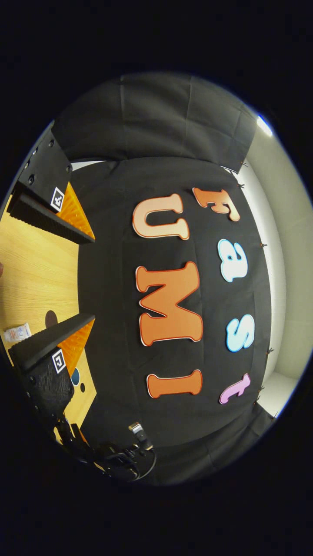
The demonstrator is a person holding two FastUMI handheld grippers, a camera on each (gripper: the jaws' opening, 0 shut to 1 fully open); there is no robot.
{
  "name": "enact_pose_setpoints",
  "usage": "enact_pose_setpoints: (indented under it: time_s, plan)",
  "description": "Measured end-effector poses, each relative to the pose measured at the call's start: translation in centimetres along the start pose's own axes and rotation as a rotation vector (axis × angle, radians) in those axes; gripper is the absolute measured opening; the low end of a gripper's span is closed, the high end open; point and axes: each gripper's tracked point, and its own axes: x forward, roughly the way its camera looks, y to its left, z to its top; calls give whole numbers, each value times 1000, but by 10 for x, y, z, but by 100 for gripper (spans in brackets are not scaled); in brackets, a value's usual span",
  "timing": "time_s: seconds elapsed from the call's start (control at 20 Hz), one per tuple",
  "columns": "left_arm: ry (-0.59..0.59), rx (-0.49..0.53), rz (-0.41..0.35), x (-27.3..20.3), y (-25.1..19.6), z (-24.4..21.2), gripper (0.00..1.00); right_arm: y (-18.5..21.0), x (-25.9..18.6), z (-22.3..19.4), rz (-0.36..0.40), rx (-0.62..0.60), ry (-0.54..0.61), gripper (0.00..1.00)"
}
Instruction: Put the toothbrush and toothpaste on the desktop into the cup, then pick up the cup and place it on the coaster on the desktop.
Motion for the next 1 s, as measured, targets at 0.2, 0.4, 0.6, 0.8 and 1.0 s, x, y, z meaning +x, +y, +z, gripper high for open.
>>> enact_pose_setpoints:
  time_s: [0.2, 0.4, 0.6, 0.8, 1.0]
  plan:
    - [31, 8, 24, -3, 8, -12, 98, -1, 19, -24, 7, -3, 106, 98]
    - [55, 9, 35, -4, 12, -20, 98, -2, 36, -58, 22, 21, 250, 98]
    - [98, 5, 32, -10, 12, -36, 99, -6, 49, -79, 40, 80, 353, 93]
    - [143, -7, 44, -19, 18, -49, 98, -10, 65, -88, 23, 65, 404, 83]
    - [176, -6, 58, -26, 21, -60, 98, -7, 78, -101, 30, 69, 490, 74]
